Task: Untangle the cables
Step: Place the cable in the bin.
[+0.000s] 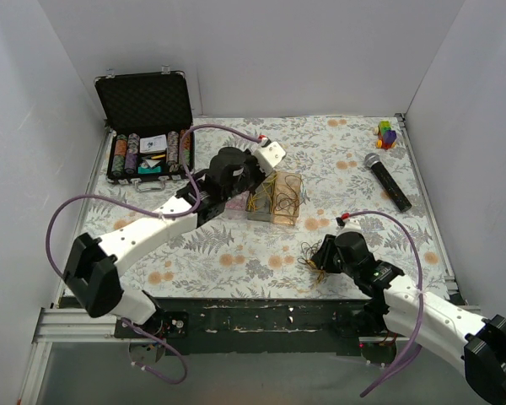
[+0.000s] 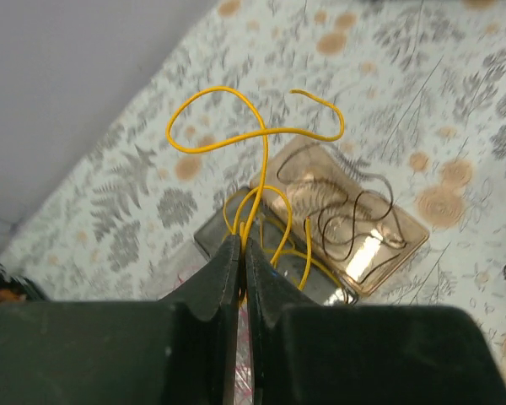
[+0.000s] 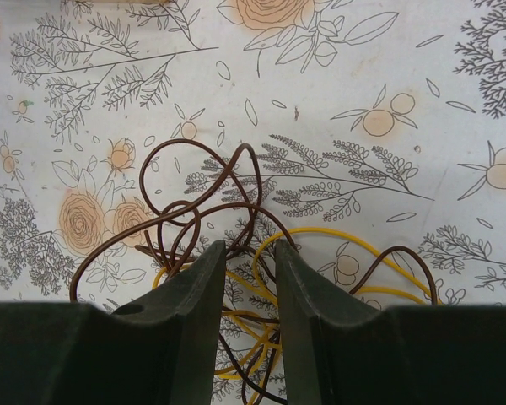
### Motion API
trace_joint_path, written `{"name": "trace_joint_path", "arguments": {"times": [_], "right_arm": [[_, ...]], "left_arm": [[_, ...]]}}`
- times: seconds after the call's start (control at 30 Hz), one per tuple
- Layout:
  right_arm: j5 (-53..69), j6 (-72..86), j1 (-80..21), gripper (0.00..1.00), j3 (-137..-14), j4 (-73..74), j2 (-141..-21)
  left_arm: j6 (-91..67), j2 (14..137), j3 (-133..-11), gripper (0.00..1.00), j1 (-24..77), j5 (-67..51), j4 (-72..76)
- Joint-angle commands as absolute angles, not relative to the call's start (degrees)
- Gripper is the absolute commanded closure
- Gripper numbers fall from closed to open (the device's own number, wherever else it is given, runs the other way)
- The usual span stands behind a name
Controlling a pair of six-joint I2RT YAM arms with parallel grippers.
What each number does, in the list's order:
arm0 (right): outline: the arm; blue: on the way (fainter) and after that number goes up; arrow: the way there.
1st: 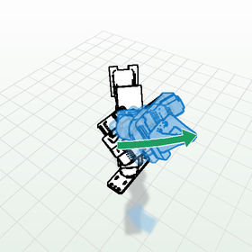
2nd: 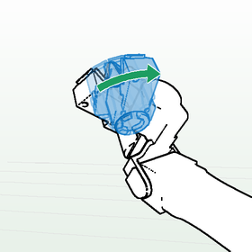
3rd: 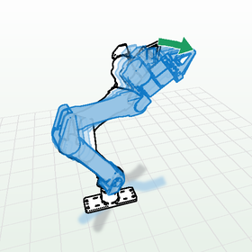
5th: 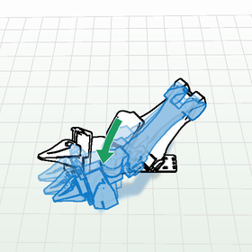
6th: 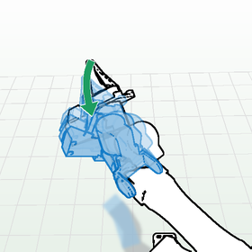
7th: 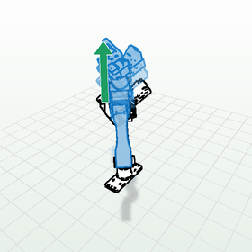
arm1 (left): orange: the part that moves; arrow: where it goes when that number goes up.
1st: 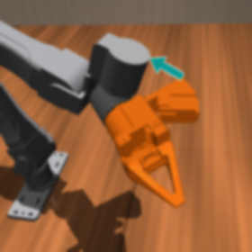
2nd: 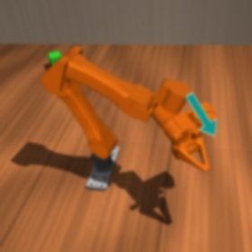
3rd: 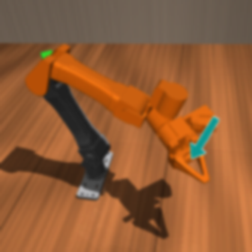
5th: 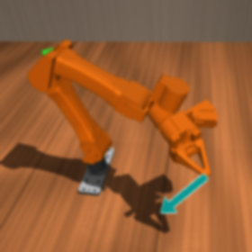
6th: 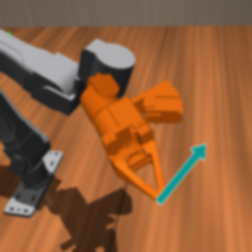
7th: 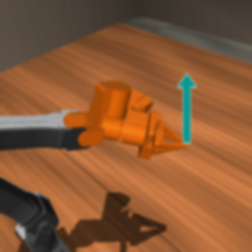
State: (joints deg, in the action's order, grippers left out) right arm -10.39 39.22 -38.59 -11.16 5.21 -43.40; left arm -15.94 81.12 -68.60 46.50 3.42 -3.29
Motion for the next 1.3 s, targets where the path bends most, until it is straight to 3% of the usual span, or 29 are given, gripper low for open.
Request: {"name": "trace_joint_path", "arguments": {"times": [0.0, 0.33, 0.73, 1.27], "right_arm": [[-12.0, 39.5, -38.2, 0.61, -12.3, 8.5, -42.1], [-12.1, 38.5, -38.2, 0.61, -13.0, 8.1, -43.9], [-12.0, 37.6, -38.2, 0.61, -12.8, 7.5, -44.2], [-11.5, 38.6, -38.2, 0.61, -11.8, 6.9, -43.9]], "left_arm": [[-23.5, 84.4, -67.1, 1.0, 42.1, -2.9, -2.6], [-26.7, 93.8, -67.2, 1.0, 41.4, -3.6, -3.5], [-35.5, 93.8, -61.7, 1.0, 40.5, 2.5, -2.1], [-47.6, 91.4, -59.6, 1.0, 39.6, 2.2, -6.4]]}}
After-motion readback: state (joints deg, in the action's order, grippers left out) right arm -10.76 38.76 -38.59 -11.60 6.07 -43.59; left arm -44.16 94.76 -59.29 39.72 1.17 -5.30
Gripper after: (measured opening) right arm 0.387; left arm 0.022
